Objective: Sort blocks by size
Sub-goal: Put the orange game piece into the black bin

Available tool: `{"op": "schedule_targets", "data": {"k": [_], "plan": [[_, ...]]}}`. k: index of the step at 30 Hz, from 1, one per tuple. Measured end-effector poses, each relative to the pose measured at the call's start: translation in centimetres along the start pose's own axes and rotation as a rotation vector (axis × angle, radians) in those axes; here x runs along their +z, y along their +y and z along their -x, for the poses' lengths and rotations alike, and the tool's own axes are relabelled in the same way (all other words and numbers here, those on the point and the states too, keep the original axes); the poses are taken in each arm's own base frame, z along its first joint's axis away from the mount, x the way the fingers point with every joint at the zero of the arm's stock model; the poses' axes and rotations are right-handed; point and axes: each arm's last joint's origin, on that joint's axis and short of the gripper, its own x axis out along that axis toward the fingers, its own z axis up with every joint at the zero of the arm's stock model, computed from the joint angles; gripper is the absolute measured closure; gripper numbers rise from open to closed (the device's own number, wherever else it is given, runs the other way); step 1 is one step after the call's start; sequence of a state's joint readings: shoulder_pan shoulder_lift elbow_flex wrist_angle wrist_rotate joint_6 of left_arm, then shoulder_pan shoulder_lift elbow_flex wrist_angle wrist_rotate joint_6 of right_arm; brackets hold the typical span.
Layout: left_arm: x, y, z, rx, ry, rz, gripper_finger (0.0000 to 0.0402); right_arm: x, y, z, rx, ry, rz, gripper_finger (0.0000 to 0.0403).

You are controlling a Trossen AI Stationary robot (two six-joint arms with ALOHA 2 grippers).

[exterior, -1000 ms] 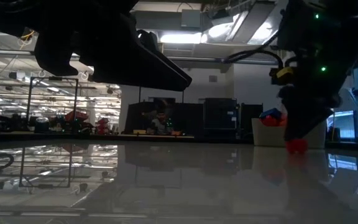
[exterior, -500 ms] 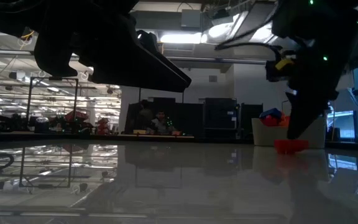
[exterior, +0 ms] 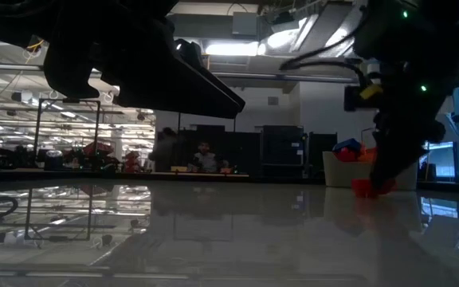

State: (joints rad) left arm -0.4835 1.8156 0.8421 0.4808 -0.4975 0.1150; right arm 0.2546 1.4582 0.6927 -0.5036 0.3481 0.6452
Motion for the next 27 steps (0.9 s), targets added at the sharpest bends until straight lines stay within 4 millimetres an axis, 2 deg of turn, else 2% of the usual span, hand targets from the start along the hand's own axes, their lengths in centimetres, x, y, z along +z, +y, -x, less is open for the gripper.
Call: {"op": "schedule_targets", "data": {"k": [7, 15, 22, 27], "plan": [[0.0, 0.0, 0.0, 0.000, 0.000, 0.000, 0.0192, -1.0, -0.3, -1.1, 0.020, -0.025, -0.012, 0.0162], [0.0, 0.0, 0.0, 0.000, 0.000, 0.000, 0.0192, -1.1, -0.4, -1.3, 0.011, -0.058, -0.020, 0.0266], [0.0, 0.0, 0.0, 0.000, 0.000, 0.000, 0.0192, -1.1, -0.2, -1.2, 0.051, -0.038, -0.050, 0.0266], [0.0, 0.0, 0.0, 0.000, 0.000, 0.000, 0.0192, -1.1, -0.2, -0.3, 0.164, 0.013, -0.109, 0.0255]]}}
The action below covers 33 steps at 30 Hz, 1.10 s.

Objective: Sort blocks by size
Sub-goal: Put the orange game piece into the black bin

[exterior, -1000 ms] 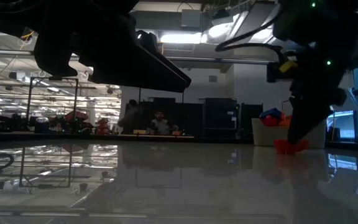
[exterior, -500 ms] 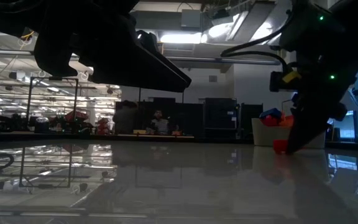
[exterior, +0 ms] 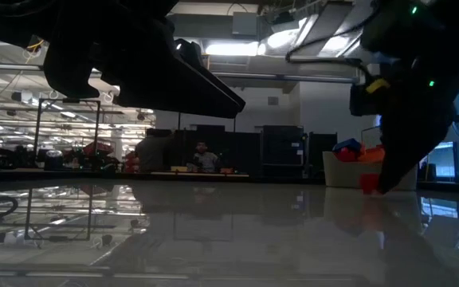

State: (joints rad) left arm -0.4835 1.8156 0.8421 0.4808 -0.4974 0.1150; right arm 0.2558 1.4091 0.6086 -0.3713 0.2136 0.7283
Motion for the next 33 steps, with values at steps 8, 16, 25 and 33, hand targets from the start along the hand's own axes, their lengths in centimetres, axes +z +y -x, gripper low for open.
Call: {"op": "schedule_targets", "data": {"k": [8, 16, 25, 33], "plan": [[0.0, 0.0, 0.0, 0.000, 0.000, 0.000, 0.0192, -0.8, 1.0, 3.2, 0.146, 0.004, -0.040, 0.0264], [0.0, 0.0, 0.0, 0.000, -0.001, 0.001, 0.0192, -2.3, 3.3, 7.9, 0.068, 0.063, -0.055, 0.0261], [0.0, 0.0, 0.0, 0.000, -0.001, 0.004, 0.0192, -3.9, 7.2, 13.6, 0.211, 0.099, -0.155, 0.0262], [0.0, 0.0, 0.0, 0.000, -0.001, 0.004, 0.0192, -7.9, 9.2, 15.7, 0.254, 0.268, -0.367, 0.0262]]}}
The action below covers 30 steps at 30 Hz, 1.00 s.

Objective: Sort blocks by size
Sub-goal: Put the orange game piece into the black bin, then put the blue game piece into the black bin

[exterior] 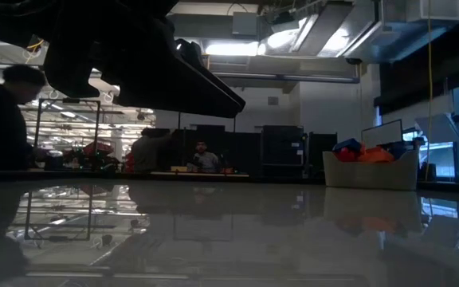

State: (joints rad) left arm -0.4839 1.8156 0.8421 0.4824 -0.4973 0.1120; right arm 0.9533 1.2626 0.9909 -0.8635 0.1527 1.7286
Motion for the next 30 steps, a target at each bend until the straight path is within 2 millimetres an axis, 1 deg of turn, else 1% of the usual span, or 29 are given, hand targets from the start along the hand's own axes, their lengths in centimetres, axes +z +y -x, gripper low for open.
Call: {"op": "schedule_targets", "data": {"k": [5, 8, 10, 12, 17, 21, 25, 30], "plan": [[0.0, 0.0, 0.0, 0.000, 0.000, 0.001, 0.0192, -2.2, -0.1, -1.4, -0.086, 0.100, -0.088, 0.0261], [0.0, 0.0, 0.0, 0.001, 0.000, 0.001, 0.0192, -3.0, -0.2, -2.2, -0.122, 0.109, -0.104, 0.0256], [0.0, 0.0, 0.0, 0.000, -0.001, 0.005, 0.0192, -3.3, -0.2, -2.6, -0.141, 0.106, -0.102, 0.0244], [0.0, 0.0, 0.0, 0.000, -0.001, 0.008, 0.0192, -3.3, -0.2, -2.9, -0.154, 0.102, -0.107, 0.0222], [0.0, 0.0, 0.0, 0.000, -0.001, 0.008, 0.0192, -3.3, -0.3, -2.9, -0.167, 0.115, -0.109, 0.0156], [0.0, 0.0, 0.0, 0.000, -0.001, 0.008, 0.0192, -3.4, -0.3, -2.9, -0.178, 0.148, -0.109, 0.0118], [0.0, 0.0, 0.0, 0.001, 0.000, 0.008, 0.0192, -3.3, -0.2, -2.9, -0.169, 0.159, -0.108, 0.0099], [0.0, 0.0, 0.0, 0.001, -0.004, 0.011, 0.0192, -2.2, 0.7, -2.7, -0.083, 0.168, -0.077, 0.0098]]}}
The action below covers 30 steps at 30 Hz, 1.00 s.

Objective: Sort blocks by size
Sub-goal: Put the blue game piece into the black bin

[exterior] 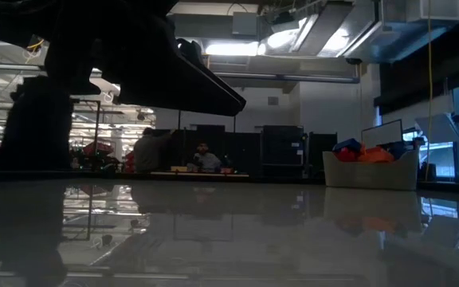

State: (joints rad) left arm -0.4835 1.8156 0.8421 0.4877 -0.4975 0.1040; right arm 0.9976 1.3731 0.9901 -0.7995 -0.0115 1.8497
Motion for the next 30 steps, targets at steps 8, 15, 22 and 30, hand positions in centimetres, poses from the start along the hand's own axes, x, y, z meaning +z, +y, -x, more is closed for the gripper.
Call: {"op": "schedule_targets", "data": {"k": [8, 15, 22, 30], "plan": [[0.0, 0.0, 0.0, 0.000, -0.002, -0.002, 0.0192, 4.5, 0.9, 0.9, 0.052, -0.127, 0.134, 0.0104], [0.0, 0.0, 0.0, 0.000, -0.002, -0.002, 0.0192, 10.0, 0.3, 1.5, -0.063, -0.269, 0.257, 0.0104], [0.0, 0.0, 0.0, 0.000, 0.002, -0.007, 0.0192, 14.5, -4.2, 2.9, -0.490, -0.303, 0.093, 0.0104], [-0.1, 0.0, 0.0, -0.001, 0.006, -0.011, 0.0192, 17.6, -7.4, 2.8, -0.586, -0.240, -0.114, 0.0104]]}}
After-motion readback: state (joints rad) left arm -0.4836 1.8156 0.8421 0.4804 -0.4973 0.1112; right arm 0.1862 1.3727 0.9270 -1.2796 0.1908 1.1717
